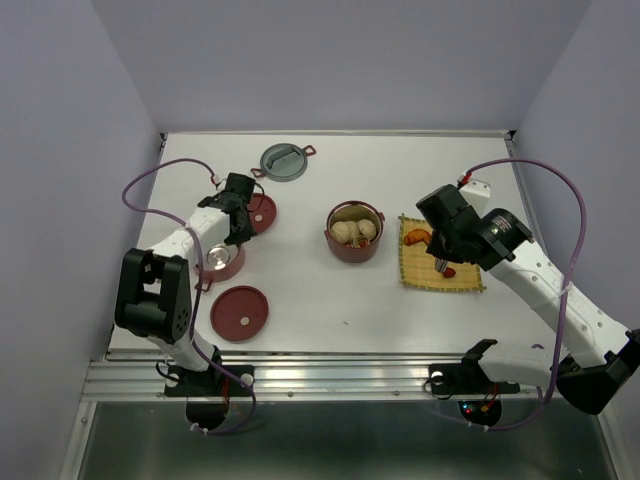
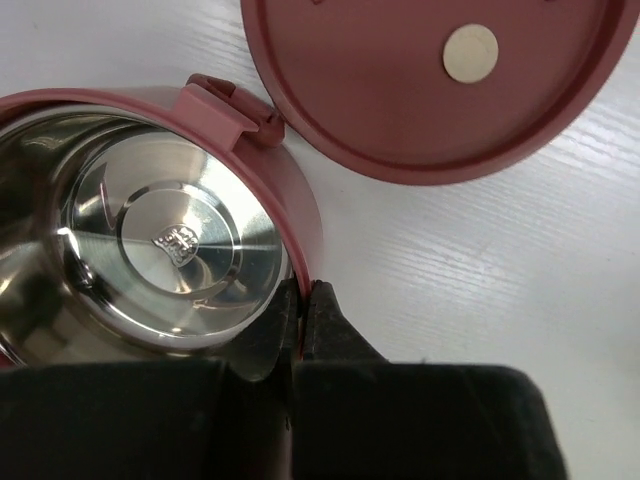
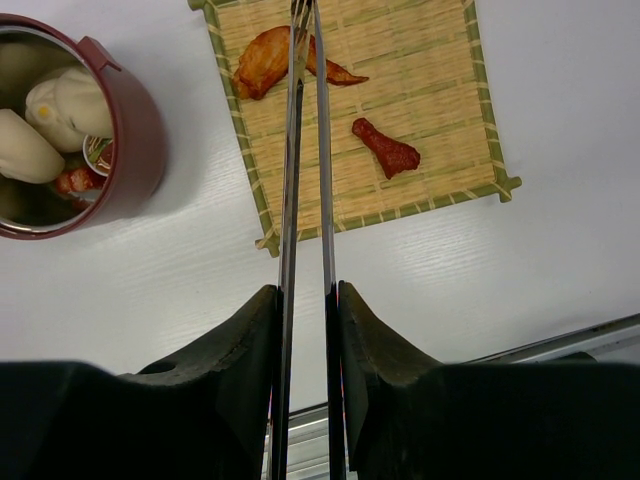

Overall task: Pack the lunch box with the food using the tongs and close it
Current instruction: Move the packing box to the center of the board.

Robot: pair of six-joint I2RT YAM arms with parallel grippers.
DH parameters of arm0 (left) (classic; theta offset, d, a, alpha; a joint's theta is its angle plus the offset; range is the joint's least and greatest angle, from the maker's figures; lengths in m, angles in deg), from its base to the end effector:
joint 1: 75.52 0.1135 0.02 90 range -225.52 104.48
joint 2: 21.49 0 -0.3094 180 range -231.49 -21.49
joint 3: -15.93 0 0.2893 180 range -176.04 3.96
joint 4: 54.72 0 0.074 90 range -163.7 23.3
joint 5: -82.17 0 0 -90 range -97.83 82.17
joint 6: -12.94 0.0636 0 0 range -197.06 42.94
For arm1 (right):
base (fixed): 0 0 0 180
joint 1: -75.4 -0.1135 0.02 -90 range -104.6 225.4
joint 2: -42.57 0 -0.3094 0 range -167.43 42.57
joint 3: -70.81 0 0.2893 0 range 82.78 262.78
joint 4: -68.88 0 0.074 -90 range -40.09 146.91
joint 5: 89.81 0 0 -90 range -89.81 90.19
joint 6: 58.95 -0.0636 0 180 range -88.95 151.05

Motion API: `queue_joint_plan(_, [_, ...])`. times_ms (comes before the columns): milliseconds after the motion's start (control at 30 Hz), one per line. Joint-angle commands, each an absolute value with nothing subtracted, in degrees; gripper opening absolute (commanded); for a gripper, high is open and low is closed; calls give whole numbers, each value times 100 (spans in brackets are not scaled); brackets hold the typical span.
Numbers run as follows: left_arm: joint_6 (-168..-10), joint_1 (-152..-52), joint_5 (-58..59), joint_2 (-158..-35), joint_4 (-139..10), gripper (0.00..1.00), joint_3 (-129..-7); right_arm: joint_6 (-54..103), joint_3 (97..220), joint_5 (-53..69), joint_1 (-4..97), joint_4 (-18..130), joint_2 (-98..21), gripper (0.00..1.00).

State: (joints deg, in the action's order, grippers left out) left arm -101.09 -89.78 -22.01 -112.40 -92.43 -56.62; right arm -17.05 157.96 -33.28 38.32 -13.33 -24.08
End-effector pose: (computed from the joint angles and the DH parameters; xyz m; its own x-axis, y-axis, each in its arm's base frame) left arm 0.3675 -0.0773 0.2192 -0.7777 -0.2097 -0.5926 -0.2304 0.9722 -0.0417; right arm 0.2035 0.1098 0.3870 -0.6883 0.2581 -0.6780 0.3263 0.9449 0.0284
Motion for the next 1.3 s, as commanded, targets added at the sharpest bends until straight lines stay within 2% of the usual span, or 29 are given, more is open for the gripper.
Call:
queue_joint_plan(0, [-10325,-9371,-2040,-11237,-9349,0,-6115,-1703,16012,-3497,3884,-1173,-2308,22])
queue_joint_plan(233, [-10536,-10213,-1830,-11465,-9500,0,-6573,-1747,15933,-3497,3884,-1182,-2299,22])
queue_joint_plan(567, [-10870,-11260,-1328,-11457,-9500,0,-6512,-1773,15898,-3479,3884,-1182,-2273,22])
queue_joint_plan(1000, [-11019,-12306,-862,-11659,-9464,0,-6635,-1747,15907,-3418,3884,-1094,-2255,22])
queue_joint_plan(1267, [-10967,-12632,-836,-12142,-9289,0,-7285,-1800,15845,-3391,3884,-1103,-2238,22])
